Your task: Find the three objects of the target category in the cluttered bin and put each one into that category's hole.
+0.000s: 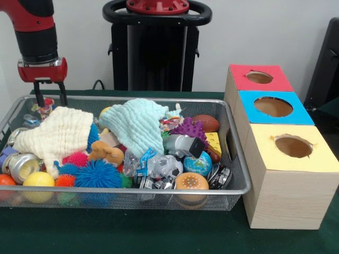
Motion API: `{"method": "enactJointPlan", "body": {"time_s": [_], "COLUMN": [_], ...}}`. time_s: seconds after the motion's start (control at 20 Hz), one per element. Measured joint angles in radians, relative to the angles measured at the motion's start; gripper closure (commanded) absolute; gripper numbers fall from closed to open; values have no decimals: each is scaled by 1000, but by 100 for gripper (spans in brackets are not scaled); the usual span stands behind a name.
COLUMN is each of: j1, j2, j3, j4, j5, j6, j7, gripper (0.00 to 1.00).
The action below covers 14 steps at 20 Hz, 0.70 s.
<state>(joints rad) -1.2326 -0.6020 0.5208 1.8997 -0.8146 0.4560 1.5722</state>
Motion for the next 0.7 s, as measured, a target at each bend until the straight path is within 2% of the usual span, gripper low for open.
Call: {"method": "enactJointPlan", "body": {"time_s": [0.7], "j1": [0], "j2": [-2], "j3": [-1], "j4": [0], "j5": [-54], "j6": [0], "j7": [0], "gripper": [0]}}
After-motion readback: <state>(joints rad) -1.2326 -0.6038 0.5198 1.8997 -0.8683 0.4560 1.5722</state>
